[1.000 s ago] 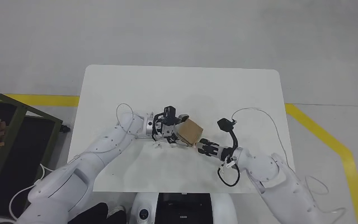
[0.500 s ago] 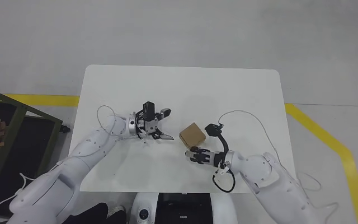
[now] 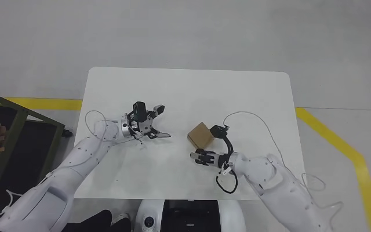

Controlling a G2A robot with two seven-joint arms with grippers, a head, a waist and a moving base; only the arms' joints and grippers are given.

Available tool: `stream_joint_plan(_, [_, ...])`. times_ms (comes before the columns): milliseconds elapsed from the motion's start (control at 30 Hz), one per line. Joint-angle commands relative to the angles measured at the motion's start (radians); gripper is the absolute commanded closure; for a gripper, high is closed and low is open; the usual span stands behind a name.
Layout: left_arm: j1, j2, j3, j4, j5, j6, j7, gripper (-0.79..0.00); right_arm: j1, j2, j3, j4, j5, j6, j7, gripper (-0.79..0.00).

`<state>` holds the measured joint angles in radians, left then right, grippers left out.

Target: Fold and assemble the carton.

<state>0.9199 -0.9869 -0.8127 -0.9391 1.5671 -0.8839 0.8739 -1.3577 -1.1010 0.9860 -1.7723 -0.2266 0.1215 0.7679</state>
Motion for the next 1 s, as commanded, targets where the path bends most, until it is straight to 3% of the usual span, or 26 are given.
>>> stream_joint_plan(0, [0.007,0.004,-0.01,-0.012,-0.004,0.002,-0.013,-0.785,-0.007,0.004,0.027,-0.007,-0.001,0.011,-0.019,-0.252])
stream_joint_plan(333, [0.043,0.018,-0.051,-0.057,-0.026,0.007,-0.064,-0.785,-0.072,0.026,0.153,-0.072,-0.044,0.096,-0.066,-0.326])
stream_joint_plan(600, [0.065,0.024,-0.073,-0.082,-0.036,0.006,-0.088,-0.785,-0.157,0.04,0.232,-0.162,-0.055,0.082,-0.108,-0.369])
stream_joint_plan(633, [0.066,0.025,-0.074,-0.084,-0.037,0.006,-0.091,-0.785,-0.171,0.042,0.242,-0.176,-0.069,0.077,-0.118,-0.526])
stream_joint_plan(667, [0.068,0.024,-0.075,-0.085,-0.038,0.004,-0.093,-0.785,-0.183,0.045,0.25,-0.191,-0.086,0.064,-0.12,-0.779])
stream_joint_plan(900, [0.07,0.023,-0.079,-0.092,-0.04,-0.003,-0.102,-0.785,-0.224,0.071,0.243,-0.255,-0.478,-0.115,-0.091,-0.785])
stream_joint_plan(967, [0.071,0.022,-0.079,-0.091,-0.041,-0.003,-0.104,-0.785,-0.235,0.074,0.238,-0.254,-0.506,-0.158,-0.097,-0.785])
